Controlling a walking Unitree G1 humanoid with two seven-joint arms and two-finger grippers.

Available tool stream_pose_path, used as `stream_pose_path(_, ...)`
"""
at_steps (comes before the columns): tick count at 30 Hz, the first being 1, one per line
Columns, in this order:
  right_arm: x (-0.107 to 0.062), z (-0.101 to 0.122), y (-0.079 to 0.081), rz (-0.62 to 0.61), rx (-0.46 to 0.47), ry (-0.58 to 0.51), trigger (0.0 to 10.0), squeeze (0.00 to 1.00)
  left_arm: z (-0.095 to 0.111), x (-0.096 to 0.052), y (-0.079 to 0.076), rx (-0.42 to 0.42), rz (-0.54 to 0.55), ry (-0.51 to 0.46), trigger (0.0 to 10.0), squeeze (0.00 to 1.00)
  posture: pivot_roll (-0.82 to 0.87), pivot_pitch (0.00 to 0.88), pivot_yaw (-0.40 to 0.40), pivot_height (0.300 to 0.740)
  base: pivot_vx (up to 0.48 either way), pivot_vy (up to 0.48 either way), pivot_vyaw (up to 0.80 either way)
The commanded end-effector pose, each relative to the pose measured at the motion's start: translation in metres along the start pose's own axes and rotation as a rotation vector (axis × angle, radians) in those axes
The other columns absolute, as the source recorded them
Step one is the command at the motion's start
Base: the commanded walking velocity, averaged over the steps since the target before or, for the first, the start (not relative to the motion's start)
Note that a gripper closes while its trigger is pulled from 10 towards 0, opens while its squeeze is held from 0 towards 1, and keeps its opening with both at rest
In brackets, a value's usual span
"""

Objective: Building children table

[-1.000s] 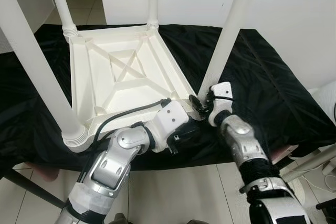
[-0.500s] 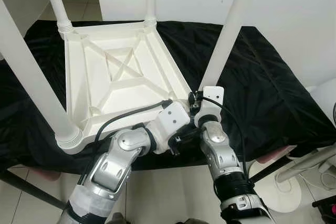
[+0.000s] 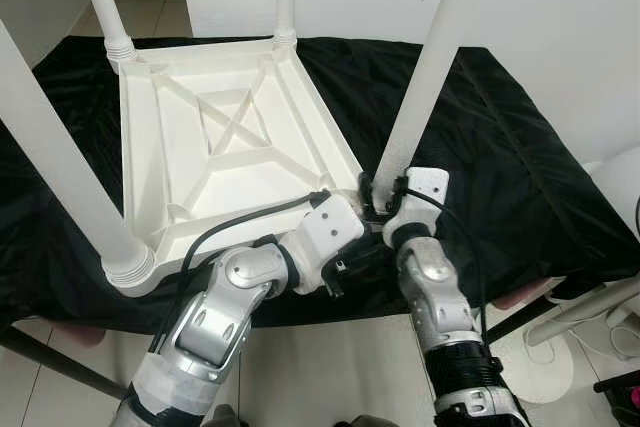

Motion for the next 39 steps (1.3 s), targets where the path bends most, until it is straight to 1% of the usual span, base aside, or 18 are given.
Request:
stream_pose_path(1, -0.005, -0.002, -0.008, 0.056, 0.021, 0.006, 10.0, 0.25, -0.001, -0.002, 0.004, -0.005, 0.075, 0.003, 10.0, 0.00, -0.07, 0.023, -0.046, 0.740, 0.000, 0.000, 0.00)
stream_pose_path(2, -0.005, -0.002, -0.008, 0.056, 0.021, 0.006, 10.0, 0.25, -0.001, -0.002, 0.004, -0.005, 0.075, 0.003, 10.0, 0.00, -0.07, 0.023, -0.046, 0.740, 0.000, 0.000, 0.00)
stream_pose_path(3, -0.007, -0.003, -0.014, 0.105, 0.013, 0.012, 10.0, 0.00, -0.001, -0.002, 0.004, -0.006, 0.076, 0.003, 10.0, 0.00, -0.08, 0.026, -0.044, 0.740, 0.000, 0.000, 0.00)
stream_pose_path(4, -0.007, -0.004, -0.017, 0.132, 0.007, 0.016, 10.0, 0.00, -0.001, -0.002, 0.004, -0.007, 0.077, 0.003, 10.0, 0.00, -0.08, 0.026, -0.044, 0.740, 0.000, 0.000, 0.00)
stream_pose_path(6, -0.007, -0.003, -0.022, 0.251, -0.035, 0.014, 10.0, 0.00, 0.000, -0.002, 0.005, -0.006, 0.076, 0.003, 10.0, 0.00, -0.08, 0.027, -0.036, 0.740, 0.000, 0.000, 0.00)
stream_pose_path(7, -0.006, -0.002, -0.022, 0.328, -0.068, 0.006, 10.0, 0.00, 0.000, -0.002, 0.006, -0.004, 0.075, 0.004, 10.0, 0.00, -0.08, 0.026, -0.032, 0.740, 0.000, 0.000, 0.00)
stream_pose_path(8, -0.006, -0.002, -0.022, 0.328, -0.068, 0.006, 10.0, 0.00, 0.000, -0.002, 0.006, -0.004, 0.075, 0.004, 10.0, 0.00, -0.08, 0.026, -0.032, 0.740, 0.000, 0.000, 0.00)
stream_pose_path(10, -0.004, -0.001, -0.022, 0.416, -0.107, 0.004, 10.0, 0.00, -0.001, -0.002, 0.007, -0.001, 0.074, 0.006, 10.0, 0.00, -0.08, 0.021, -0.025, 0.740, 0.000, 0.000, 0.00)
stream_pose_path(13, 0.008, 0.001, -0.028, 0.484, -0.116, 0.026, 10.0, 0.00, 0.000, -0.002, 0.007, 0.007, 0.065, 0.009, 10.0, 0.00, -0.08, 0.019, -0.022, 0.740, 0.000, 0.000, 0.00)
stream_pose_path(17, 0.021, 0.003, -0.027, 0.576, -0.195, 0.045, 10.0, 0.00, 0.001, -0.002, 0.008, 0.014, 0.069, 0.007, 10.0, 0.00, -0.06, 0.010, -0.022, 0.740, 0.000, 0.000, 0.00)
stream_pose_path(21, 0.026, 0.003, -0.027, 0.597, -0.203, 0.056, 10.0, 0.00, 0.002, -0.002, 0.010, 0.018, 0.074, 0.007, 10.0, 0.00, -0.06, 0.007, -0.024, 0.740, 0.000, 0.000, 0.00)
stream_pose_path(23, 0.031, 0.002, -0.026, 0.608, -0.233, 0.068, 10.0, 0.00, 0.002, -0.003, 0.012, 0.020, 0.083, 0.009, 10.0, 0.00, -0.05, 0.004, -0.024, 0.740, 0.000, 0.000, 0.00)
stream_pose_path(24, 0.032, 0.001, -0.026, 0.615, -0.240, 0.078, 5.4, 0.00, 0.002, -0.003, 0.012, 0.021, 0.085, 0.008, 10.0, 0.00, -0.05, 0.003, -0.025, 0.740, 0.000, 0.000, 0.00)
stream_pose_path(25, 0.034, -0.001, -0.025, 0.630, -0.247, 0.094, 0.0, 0.00, 0.003, -0.003, 0.013, 0.024, 0.088, 0.007, 10.0, 0.00, -0.04, 0.003, -0.027, 0.740, 0.000, 0.000, 0.00)
stream_pose_path(29, 0.034, -0.004, -0.025, 0.645, -0.251, 0.106, 0.0, 0.00, 0.003, -0.004, 0.013, 0.025, 0.091, 0.007, 10.0, 0.00, -0.04, 0.004, -0.029, 0.740, 0.000, 0.000, 0.00)
stream_pose_path(36, 0.029, -0.012, -0.028, 0.657, -0.217, 0.123, 0.0, 0.00, 0.001, -0.006, 0.012, 0.025, 0.095, 0.013, 10.0, 0.00, -0.02, 0.000, -0.030, 0.740, 0.000, 0.000, 0.00)
stream_pose_path(37, 0.030, -0.014, -0.028, 0.644, -0.192, 0.131, 10.0, 0.00, 0.001, -0.006, 0.012, 0.027, 0.094, 0.014, 10.0, 0.00, -0.02, 0.000, -0.029, 0.740, 0.000, 0.000, 0.00)
stream_pose_path(39, 0.031, -0.015, -0.029, 0.613, -0.159, 0.138, 10.0, 0.00, 0.002, -0.005, 0.013, 0.032, 0.095, 0.014, 10.0, 0.00, -0.03, 0.000, -0.026, 0.740, 0.000, 0.000, 0.00)
Point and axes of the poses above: a point about 5 cm out from each wrist's last joint towards the gripper, its own x axis pointing out of the wrist towards the gripper, its own z axis along the axis of the wrist's last joint, y = z × x, the point moved 1 cm from there along x, pointing out of the wrist towards the gripper, and after that the axes turned 6 degrees about -x, right-handed, at the moved point
